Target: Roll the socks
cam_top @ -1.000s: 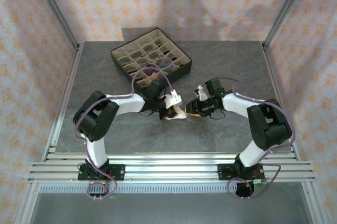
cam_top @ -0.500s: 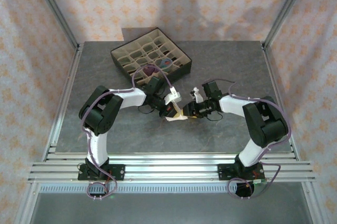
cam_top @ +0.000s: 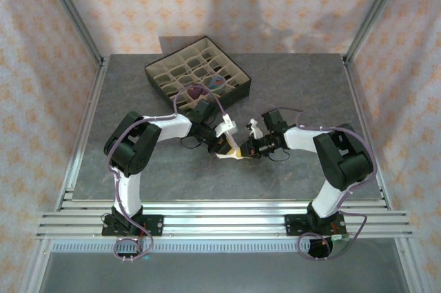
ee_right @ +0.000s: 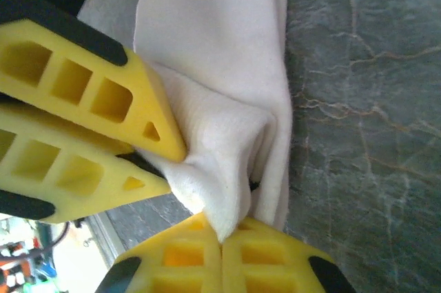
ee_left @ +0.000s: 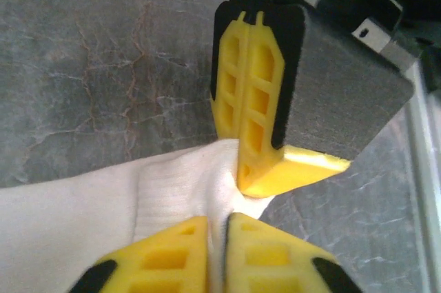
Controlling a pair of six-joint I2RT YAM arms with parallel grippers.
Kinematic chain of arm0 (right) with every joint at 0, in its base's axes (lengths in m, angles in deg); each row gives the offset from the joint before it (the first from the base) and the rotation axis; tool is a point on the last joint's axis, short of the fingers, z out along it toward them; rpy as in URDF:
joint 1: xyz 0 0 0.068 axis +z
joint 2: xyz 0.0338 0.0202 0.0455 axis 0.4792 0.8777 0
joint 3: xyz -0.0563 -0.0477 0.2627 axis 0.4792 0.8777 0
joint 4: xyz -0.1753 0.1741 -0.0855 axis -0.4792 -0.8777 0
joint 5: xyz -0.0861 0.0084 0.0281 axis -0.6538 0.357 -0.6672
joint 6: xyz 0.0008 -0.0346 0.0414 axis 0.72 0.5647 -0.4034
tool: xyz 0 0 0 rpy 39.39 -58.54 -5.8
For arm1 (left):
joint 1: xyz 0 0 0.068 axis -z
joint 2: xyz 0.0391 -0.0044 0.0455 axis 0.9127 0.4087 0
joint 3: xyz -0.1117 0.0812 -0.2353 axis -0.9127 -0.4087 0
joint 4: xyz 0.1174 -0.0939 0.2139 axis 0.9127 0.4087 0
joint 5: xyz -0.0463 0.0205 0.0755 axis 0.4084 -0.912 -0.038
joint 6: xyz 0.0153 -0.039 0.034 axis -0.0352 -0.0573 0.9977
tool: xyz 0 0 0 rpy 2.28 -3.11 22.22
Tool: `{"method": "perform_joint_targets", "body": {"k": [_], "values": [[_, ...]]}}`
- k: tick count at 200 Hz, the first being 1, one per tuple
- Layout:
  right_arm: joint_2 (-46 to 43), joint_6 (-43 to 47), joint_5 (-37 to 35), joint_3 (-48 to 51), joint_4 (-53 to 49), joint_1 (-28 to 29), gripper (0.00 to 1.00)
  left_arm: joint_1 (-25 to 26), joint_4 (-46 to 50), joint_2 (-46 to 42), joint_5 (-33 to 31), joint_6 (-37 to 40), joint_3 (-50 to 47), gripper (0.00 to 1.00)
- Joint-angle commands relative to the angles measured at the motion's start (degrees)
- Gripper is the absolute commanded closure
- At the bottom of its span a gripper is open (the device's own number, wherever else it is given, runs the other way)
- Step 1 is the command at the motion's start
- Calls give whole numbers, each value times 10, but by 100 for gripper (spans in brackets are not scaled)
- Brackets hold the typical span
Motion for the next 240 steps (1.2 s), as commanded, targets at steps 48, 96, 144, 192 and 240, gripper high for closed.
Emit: {"method": "perform_joint_targets", "body": {"k": [48, 96, 144, 192, 240], "values": [[8, 20, -25, -24, -55, 19, 100, 33, -54, -179, -213, 80, -109, 55], [6, 19, -26, -28, -62, 23, 100, 92, -75, -181, -329, 110, -131, 50], [1, 21, -22, -30, -70, 24, 100, 119, -87, -114, -377, 114, -117, 55], [-32, 21, -20, -30, -90, 19, 78, 122, -79, -114, -360, 130, -128, 100], [-81, -12, -23, -56, -107, -27, 73, 129, -97, -141, -343, 155, -158, 100]]}}
